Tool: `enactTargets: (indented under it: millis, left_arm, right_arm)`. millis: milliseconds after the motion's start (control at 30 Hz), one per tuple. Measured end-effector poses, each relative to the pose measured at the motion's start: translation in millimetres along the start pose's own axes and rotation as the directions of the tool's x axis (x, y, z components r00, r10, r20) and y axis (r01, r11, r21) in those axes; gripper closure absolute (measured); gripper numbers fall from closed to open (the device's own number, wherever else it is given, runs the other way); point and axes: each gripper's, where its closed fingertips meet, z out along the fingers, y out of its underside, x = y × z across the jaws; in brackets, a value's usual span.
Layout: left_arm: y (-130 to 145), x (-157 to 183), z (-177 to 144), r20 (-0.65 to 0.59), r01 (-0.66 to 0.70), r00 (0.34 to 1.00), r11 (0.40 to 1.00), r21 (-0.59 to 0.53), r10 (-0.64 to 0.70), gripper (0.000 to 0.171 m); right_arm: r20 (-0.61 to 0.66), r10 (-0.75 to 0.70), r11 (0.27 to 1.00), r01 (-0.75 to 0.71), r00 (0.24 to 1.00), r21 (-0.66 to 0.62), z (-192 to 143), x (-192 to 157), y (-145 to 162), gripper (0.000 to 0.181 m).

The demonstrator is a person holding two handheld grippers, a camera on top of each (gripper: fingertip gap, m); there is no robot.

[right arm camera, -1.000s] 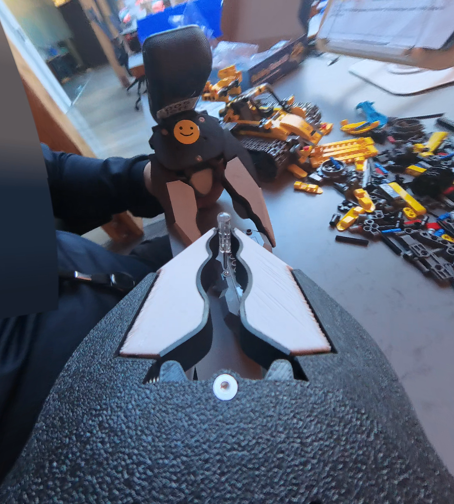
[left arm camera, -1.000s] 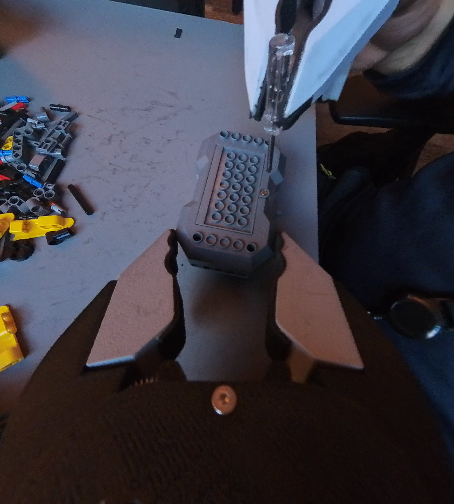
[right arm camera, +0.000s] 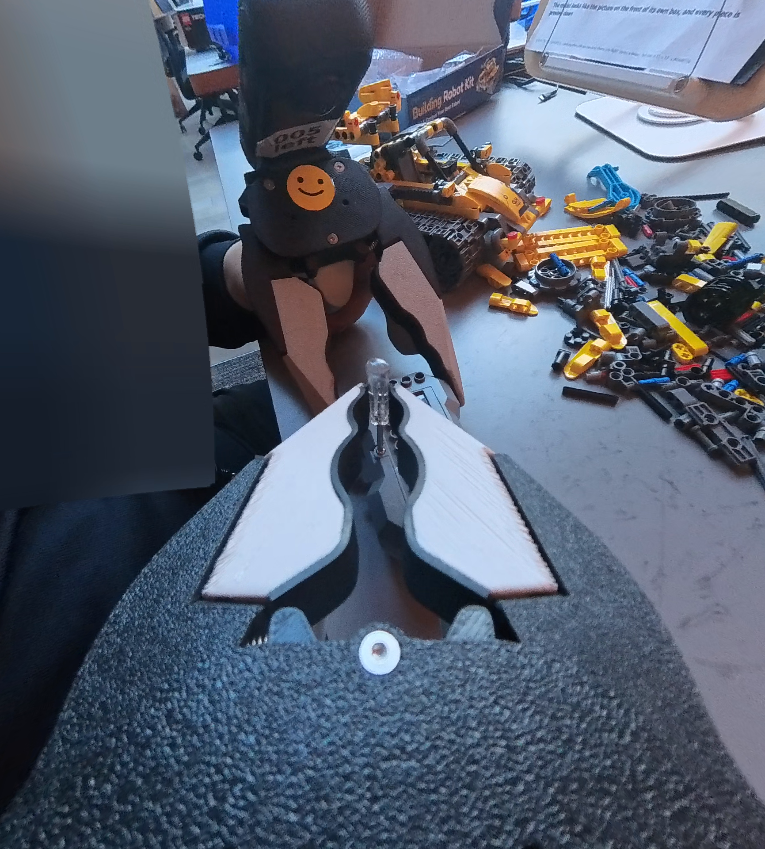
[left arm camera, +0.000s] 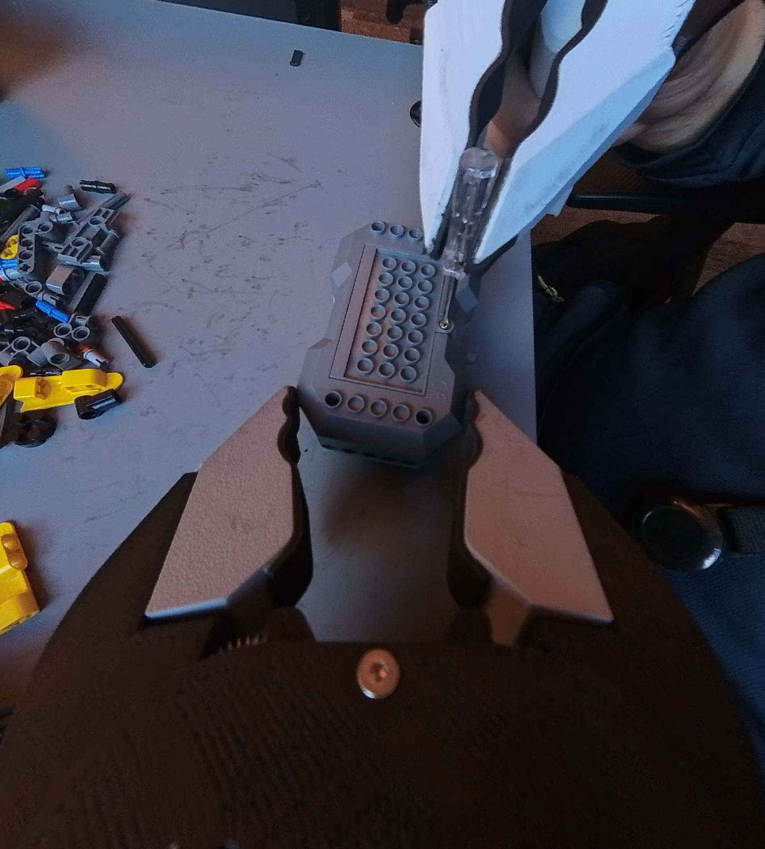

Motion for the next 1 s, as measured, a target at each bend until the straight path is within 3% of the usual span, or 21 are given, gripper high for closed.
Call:
enactTargets:
  millis: [1000]
  left_arm:
    - [-0.1, -0.3, 0.2, 0.000, 0.000, 1.000, 1.000, 0.000, 0.000, 0.103]
  right_arm:
    - [0.012, -0.006, 1.000, 0.005, 1.000, 0.026, -4.4, -0.1, 1.6, 0.174]
